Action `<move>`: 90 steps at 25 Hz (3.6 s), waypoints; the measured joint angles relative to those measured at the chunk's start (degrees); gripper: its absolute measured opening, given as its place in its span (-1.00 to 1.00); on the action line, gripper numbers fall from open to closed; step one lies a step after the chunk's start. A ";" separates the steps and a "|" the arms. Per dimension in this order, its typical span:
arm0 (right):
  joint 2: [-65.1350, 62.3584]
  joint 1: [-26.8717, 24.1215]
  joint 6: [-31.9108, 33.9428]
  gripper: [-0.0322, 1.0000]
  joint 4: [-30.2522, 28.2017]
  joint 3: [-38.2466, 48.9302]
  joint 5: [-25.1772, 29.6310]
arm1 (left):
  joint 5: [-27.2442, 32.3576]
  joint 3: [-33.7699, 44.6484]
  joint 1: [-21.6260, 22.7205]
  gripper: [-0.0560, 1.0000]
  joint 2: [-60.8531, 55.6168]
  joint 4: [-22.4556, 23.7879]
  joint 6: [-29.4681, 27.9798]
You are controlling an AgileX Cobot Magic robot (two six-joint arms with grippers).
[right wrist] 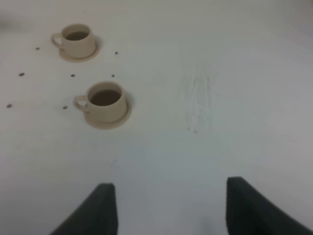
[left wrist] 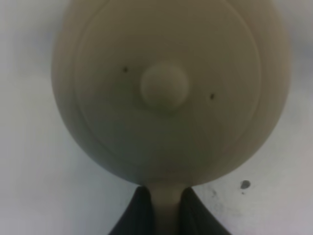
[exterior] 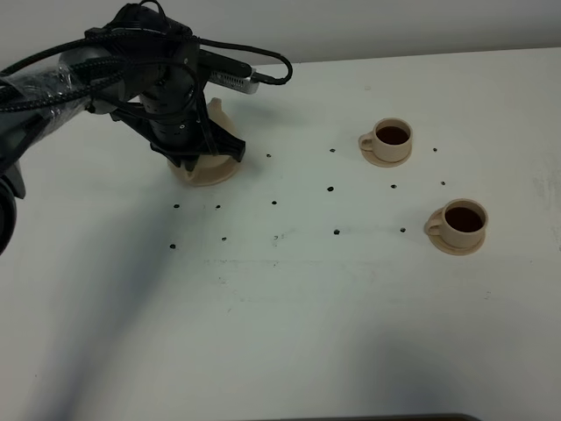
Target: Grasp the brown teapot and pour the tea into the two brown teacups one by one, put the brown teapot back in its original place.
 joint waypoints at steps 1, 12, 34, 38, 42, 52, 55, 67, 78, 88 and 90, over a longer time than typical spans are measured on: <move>0.00 0.00 0.00 -0.02 0.00 0.00 0.00 | 0.13 0.00 0.26 -0.65 -0.15 0.00 -0.25; 0.00 0.00 0.00 -0.02 0.00 0.00 0.00 | -0.88 0.44 1.55 -0.65 0.48 -1.18 -0.29; 0.00 0.00 0.00 -0.02 0.00 0.00 0.00 | -0.55 0.44 1.55 -0.65 2.21 -2.22 1.01; 0.00 0.00 0.00 -0.02 0.00 0.00 0.00 | -0.55 0.44 1.55 -0.63 2.21 -2.16 1.02; 0.00 0.00 0.00 -0.02 0.00 0.00 0.00 | -0.74 0.44 1.55 -0.46 1.91 -0.84 1.02; 0.00 0.00 0.00 -0.02 0.00 0.00 0.00 | 9.93 0.44 1.55 -0.06 -3.71 -1.16 2.49; 0.00 0.00 0.00 -0.02 0.00 0.00 0.00 | 15.30 0.49 1.55 -0.06 -6.26 -4.05 4.13; 0.00 0.00 0.00 -0.02 0.00 0.00 0.00 | 15.30 24.45 -2.25 -0.06 -28.96 -10.80 4.11; 0.00 0.00 0.00 -0.02 0.00 0.00 0.00 | 6.09 57.25 -2.31 -0.06 -58.16 -10.46 -0.01; 0.00 0.00 0.00 -0.02 0.00 0.00 0.00 | 5.50 67.13 -2.31 -0.06 -75.37 -5.84 0.31; 0.00 0.00 0.00 -0.02 0.00 0.00 0.00 | 5.75 67.12 -2.31 -0.06 -76.34 -5.82 0.33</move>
